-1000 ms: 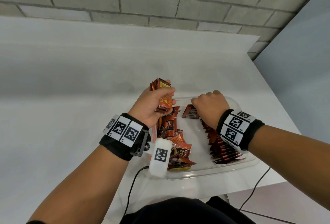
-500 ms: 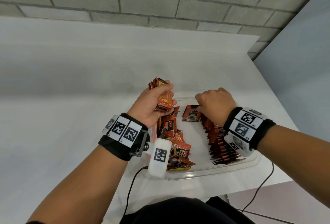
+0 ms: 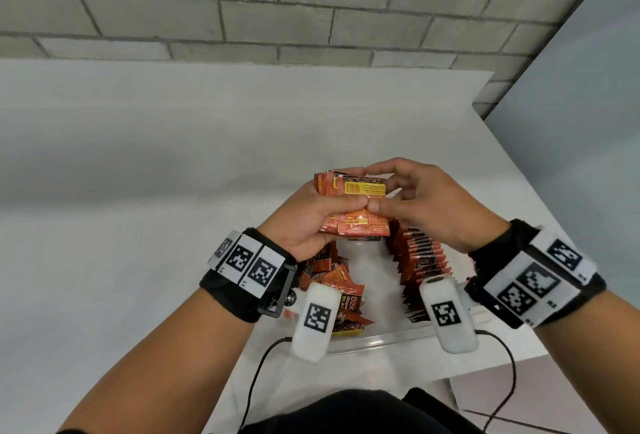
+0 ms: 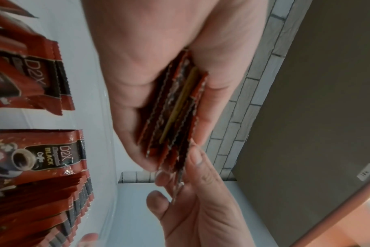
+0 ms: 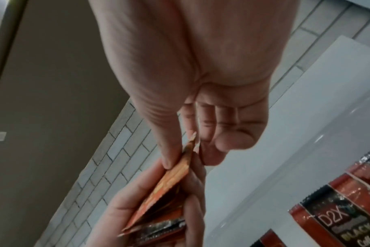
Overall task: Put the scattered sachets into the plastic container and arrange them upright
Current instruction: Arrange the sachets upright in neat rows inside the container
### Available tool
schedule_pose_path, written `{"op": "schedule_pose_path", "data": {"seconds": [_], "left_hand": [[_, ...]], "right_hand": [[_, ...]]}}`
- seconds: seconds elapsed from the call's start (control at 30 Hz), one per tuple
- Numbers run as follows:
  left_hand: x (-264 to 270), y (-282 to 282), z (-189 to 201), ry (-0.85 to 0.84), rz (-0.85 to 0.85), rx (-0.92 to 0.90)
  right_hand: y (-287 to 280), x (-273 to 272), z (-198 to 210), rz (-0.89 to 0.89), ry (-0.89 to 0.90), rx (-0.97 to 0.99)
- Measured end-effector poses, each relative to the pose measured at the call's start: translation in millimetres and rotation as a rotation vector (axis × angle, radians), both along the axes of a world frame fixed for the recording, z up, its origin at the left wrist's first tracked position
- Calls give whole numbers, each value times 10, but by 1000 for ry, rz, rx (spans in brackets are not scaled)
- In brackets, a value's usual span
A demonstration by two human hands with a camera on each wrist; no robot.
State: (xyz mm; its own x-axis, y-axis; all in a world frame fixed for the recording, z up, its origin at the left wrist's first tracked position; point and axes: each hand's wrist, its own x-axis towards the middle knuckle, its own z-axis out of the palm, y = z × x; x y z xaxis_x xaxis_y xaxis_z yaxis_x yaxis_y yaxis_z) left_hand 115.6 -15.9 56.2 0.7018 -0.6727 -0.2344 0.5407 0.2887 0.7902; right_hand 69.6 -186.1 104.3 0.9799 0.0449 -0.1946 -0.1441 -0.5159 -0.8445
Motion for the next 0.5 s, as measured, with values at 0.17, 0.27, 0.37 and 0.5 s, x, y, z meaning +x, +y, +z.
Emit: {"op": "schedule_pose_path", "data": {"seconds": [0.17, 0.27, 0.37, 0.5], "left_hand": [[-20, -29, -31, 26, -12, 14], [-1, -48, -51, 88, 39, 4], [-14, -59, -21, 98, 75, -37], [-11, -54, -26, 50, 81, 4]], "right_hand": [[-78, -49, -26, -151, -182, 2], [-108, -108, -23, -142, -333, -61], [-60, -193, -84, 49, -258, -222], [-85, -225, -95, 36, -261, -229]]}}
